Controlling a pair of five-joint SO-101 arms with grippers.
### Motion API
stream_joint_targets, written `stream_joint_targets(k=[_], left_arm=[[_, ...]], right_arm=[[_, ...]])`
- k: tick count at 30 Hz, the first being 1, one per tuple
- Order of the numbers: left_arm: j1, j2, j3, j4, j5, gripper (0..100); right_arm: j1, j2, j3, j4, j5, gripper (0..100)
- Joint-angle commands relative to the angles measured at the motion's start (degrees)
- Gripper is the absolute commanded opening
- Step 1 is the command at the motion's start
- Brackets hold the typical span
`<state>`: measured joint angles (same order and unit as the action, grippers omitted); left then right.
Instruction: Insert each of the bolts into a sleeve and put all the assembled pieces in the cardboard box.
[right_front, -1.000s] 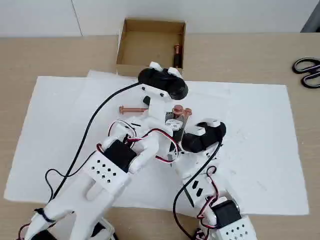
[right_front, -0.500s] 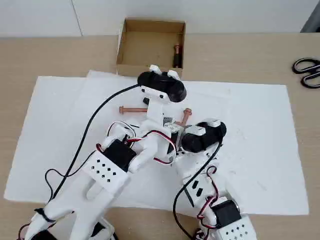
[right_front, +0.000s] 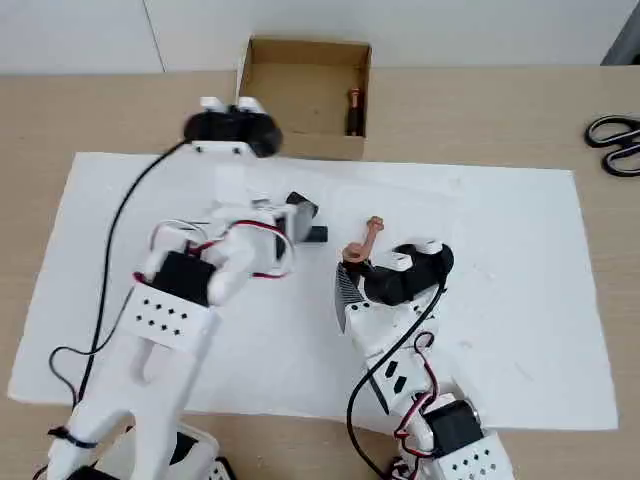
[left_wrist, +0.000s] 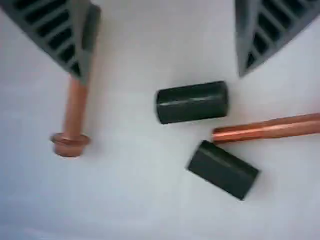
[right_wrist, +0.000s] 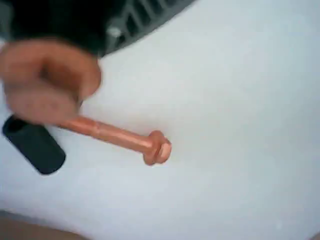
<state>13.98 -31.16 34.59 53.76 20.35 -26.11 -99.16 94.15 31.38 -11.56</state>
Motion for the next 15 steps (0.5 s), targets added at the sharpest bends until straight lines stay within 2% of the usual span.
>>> stream_joint_targets(k=[1, 4, 9, 12, 15], left_arm=[[-5.3, -0.9, -3.4, 1.1, -0.1, 18], [-10.1, -0.9, -7.2, 7.5, -0.2, 18], [-20.5, -0.4, -20.4, 22.1, -2.1, 18], [-24.2, -0.5, -23.3, 24.6, -9.5, 18], [-25.8, -0.7, -23.3, 26.3, -9.8, 18]], right_arm=[[3.6, -0.6, -1.8, -0.8, 0.5, 0.4], [6.2, -0.5, -5.5, 3.4, 0.7, 0.4], [6.6, 0.5, -17.0, 11.4, 6.6, 0.4], [6.7, 7.3, -25.1, 12.4, 9.7, 0.4], [8.3, 19.5, -34.2, 12.3, 10.6, 0.4]])
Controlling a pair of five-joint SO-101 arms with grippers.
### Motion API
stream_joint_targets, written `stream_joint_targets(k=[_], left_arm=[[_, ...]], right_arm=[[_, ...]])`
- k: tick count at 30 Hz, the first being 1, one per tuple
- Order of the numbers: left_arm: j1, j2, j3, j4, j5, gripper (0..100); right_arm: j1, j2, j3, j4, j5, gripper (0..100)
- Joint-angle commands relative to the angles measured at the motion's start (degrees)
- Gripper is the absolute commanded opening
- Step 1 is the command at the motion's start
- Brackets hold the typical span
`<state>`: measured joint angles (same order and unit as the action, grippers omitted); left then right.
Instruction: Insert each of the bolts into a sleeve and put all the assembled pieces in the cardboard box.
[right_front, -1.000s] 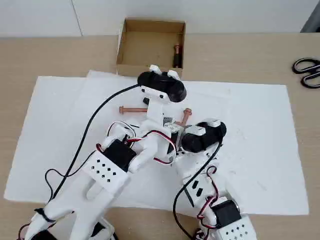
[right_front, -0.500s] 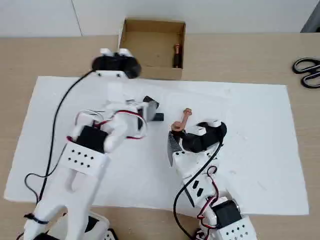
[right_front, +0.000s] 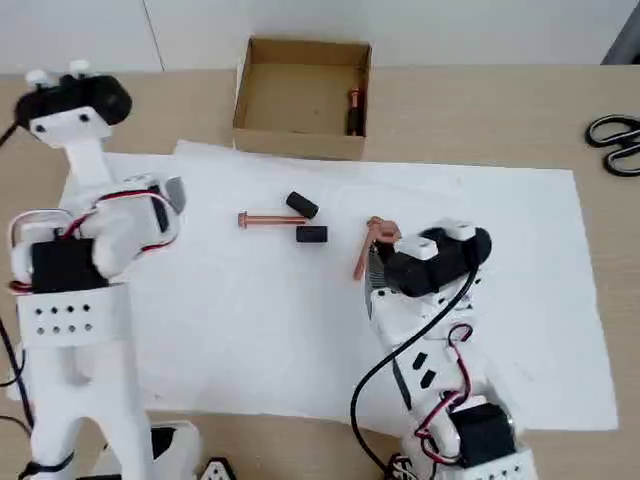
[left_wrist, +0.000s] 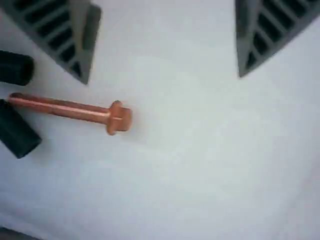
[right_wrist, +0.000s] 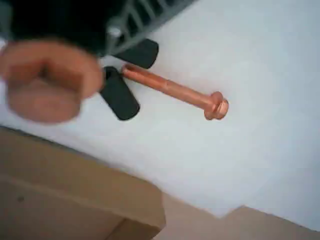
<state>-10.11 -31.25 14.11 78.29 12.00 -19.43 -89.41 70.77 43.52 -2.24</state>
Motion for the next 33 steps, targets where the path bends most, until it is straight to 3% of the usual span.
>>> stream_joint_targets(k=[1, 20, 33], left_arm=[[-2.0, -0.6, -2.9, 2.5, -1.5, 18], [-2.2, -0.6, -2.7, 5.9, -2.0, 18], [-2.2, -0.3, 0.7, 5.1, -2.2, 18]], right_arm=[[2.3, 14.4, -14.2, -0.2, 1.3, 0.4], [7.0, 101.7, -91.8, -0.4, 1.5, 0.4], [5.8, 148.3, -144.4, -0.3, 1.5, 0.4]])
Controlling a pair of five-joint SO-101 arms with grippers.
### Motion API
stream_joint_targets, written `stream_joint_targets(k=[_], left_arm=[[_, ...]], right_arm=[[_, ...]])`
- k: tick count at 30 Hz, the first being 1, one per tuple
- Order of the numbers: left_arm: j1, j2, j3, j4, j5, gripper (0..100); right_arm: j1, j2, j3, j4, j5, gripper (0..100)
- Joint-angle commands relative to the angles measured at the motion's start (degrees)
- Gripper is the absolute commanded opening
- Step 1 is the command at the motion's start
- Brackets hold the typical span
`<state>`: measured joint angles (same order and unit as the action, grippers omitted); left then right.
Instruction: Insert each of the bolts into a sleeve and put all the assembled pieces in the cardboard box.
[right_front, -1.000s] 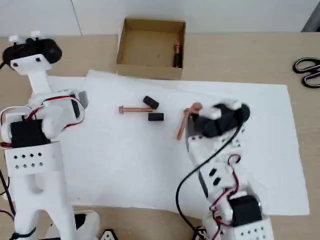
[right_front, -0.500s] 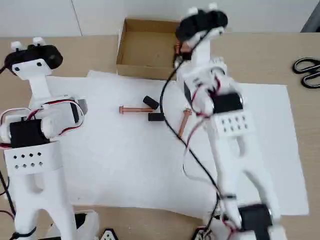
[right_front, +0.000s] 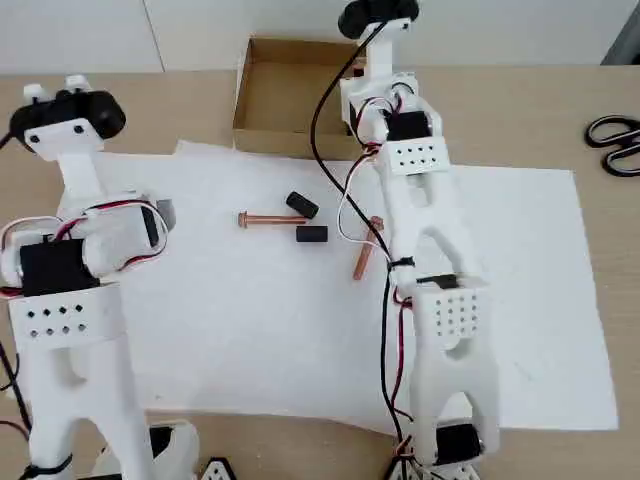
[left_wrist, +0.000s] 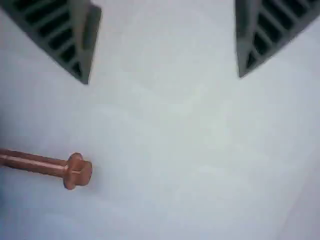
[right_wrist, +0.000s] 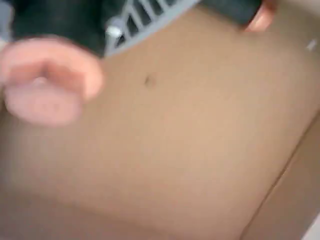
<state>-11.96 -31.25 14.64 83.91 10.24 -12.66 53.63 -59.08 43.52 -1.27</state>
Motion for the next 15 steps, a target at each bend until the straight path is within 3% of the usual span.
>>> stream_joint_targets(k=[1, 7, 15], left_arm=[[-0.4, -0.3, 0.7, -1.2, -0.4, 18], [-0.2, -0.4, 4.3, -4.9, -2.0, 18], [0.0, -0.4, 4.8, -5.1, -2.2, 18]], right_arm=[[-1.6, 8.0, -17.8, -0.3, 0.5, 0.4], [-4.4, 21.2, -29.8, -0.7, 4.3, 0.4], [-4.4, 26.6, -31.5, -5.8, 4.4, 0.9]])
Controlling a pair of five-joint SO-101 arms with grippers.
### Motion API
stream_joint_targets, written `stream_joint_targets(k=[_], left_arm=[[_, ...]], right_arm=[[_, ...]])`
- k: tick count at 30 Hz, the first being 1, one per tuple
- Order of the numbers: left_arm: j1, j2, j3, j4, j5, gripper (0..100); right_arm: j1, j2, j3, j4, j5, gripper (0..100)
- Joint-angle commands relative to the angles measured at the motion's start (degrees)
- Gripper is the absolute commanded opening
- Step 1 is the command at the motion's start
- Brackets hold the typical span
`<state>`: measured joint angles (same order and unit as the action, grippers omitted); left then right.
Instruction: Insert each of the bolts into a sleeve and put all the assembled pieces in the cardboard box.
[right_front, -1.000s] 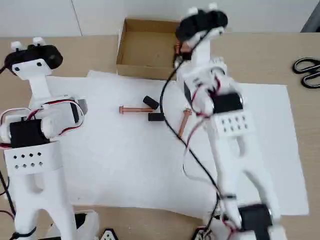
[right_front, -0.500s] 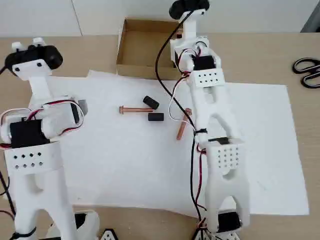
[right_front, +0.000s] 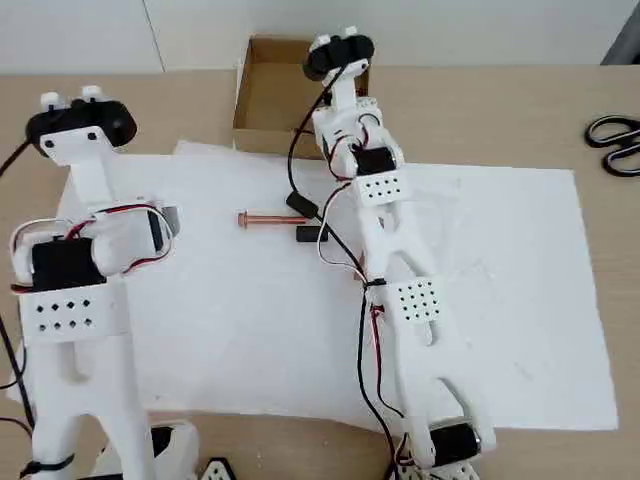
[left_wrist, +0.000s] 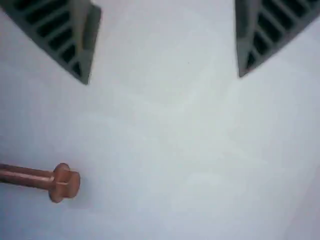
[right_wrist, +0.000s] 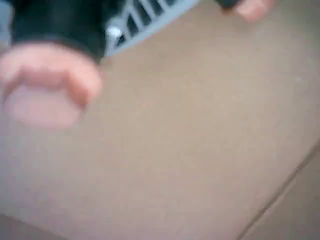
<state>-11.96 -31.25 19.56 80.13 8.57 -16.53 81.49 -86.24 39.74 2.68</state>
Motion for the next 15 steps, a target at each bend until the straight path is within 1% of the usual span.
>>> stream_joint_targets(k=[1, 7, 15], left_arm=[[0.0, -0.4, -0.1, -1.3, -0.5, 18], [0.0, -0.4, -0.1, -1.3, -0.5, 18], [0.1, -0.4, 0.0, -1.3, -0.5, 18]], right_arm=[[-0.5, -1.3, -4.3, -2.0, 0.4, 1.4], [-0.5, -1.2, -4.2, -1.7, 0.4, 15.0], [-0.4, -1.5, -4.5, -2.1, 0.5, 24.0]])
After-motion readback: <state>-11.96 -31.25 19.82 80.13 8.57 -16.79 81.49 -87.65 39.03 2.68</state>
